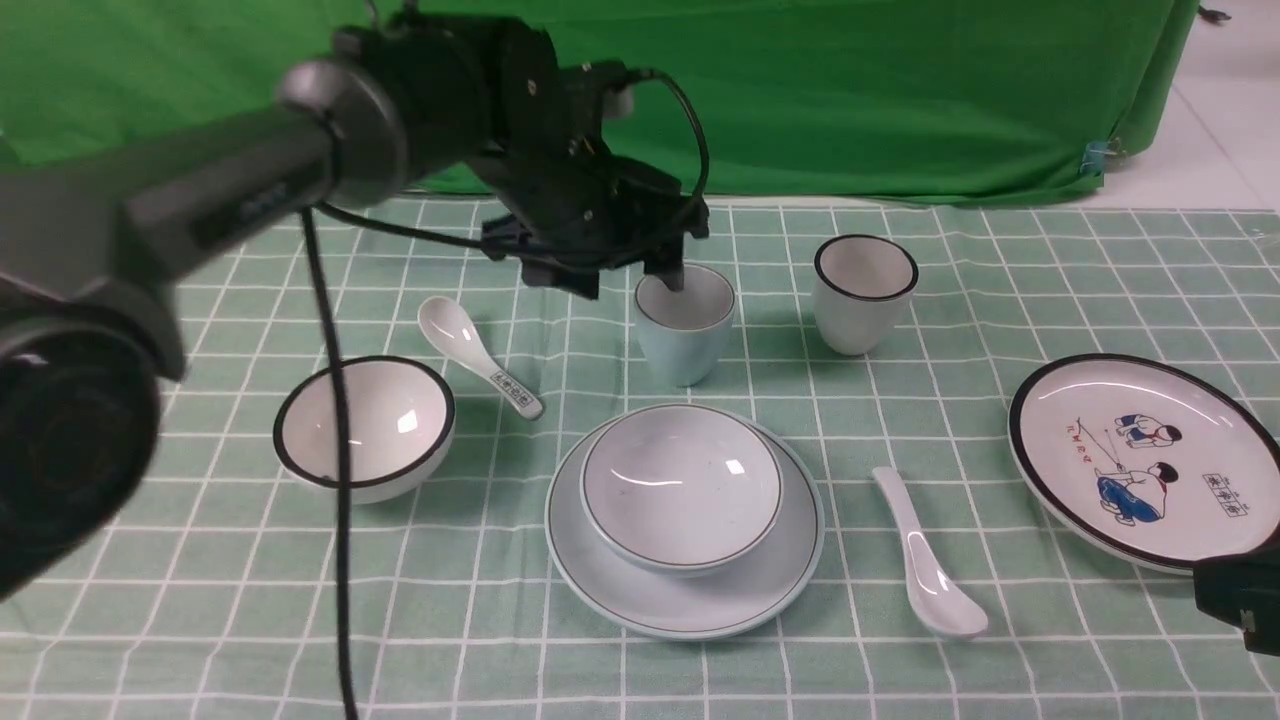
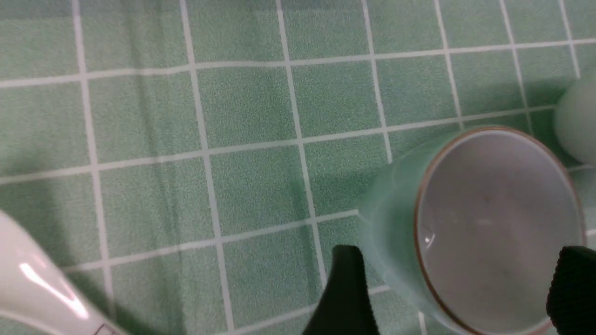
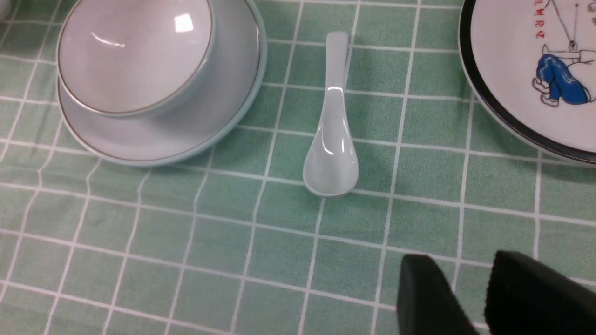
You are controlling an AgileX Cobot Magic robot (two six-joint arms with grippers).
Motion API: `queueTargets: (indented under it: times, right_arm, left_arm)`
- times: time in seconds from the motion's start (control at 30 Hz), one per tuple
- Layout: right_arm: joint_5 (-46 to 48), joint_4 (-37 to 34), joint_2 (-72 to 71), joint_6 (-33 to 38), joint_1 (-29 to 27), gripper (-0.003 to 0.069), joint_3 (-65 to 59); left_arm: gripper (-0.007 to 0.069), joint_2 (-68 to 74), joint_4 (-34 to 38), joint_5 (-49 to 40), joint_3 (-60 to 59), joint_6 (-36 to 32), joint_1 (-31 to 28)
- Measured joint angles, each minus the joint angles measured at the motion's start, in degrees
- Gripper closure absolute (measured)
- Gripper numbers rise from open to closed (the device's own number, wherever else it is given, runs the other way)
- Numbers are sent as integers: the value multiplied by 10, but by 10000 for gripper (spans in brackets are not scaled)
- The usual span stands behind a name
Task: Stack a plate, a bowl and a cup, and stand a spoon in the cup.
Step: Use the left arm to grab a blue teacup, then use the left arm to put the blue teacup into the blue rice bowl in the middle
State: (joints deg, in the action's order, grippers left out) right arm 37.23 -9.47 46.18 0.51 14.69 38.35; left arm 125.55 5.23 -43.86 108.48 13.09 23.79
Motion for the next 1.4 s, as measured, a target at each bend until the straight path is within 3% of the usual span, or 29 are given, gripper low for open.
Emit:
queueTargets:
  times: [0.13,0.23,0.27,0.3,0.33,0.37,0.47,0.67,0.87,1.13,1.4]
  right_arm:
    - [-3,2,0,0,0,418,0]
    - [-4,2,0,0,0,418,0]
    - [-4,2,0,0,0,418,0]
    - [-4,2,0,0,0,418,0]
    - [-4,2,0,0,0,418,0]
    - [-4,2,0,0,0,418,0]
    - [-3,2,0,0,0,418,0]
    - [-2,2,0,0,0,418,0]
    - [-2,2,0,0,0,418,0]
    - [-1,3,0,0,0,418,0]
    - [0,3,0,0,0,418,1]
  left_arm:
    - [96,34,3,-5,21,7,0]
    - [173,48,4,-14,26,8,0]
    - [228,49,4,-14,26,8,0]
    - [330,49,4,-15,28,8,-1]
    - [346,49,4,-16,28,7,-1]
    - [465,49,0,-18,34,3,-1]
    - [584,41,-12,-43,63,-7,-4]
    - [587,-15,-19,-146,130,-59,-8]
    - [587,-84,26,-250,130,-113,-8]
    - [587,-127,32,-240,-30,-131,11]
    - [587,-128,21,-101,-158,-131,38]
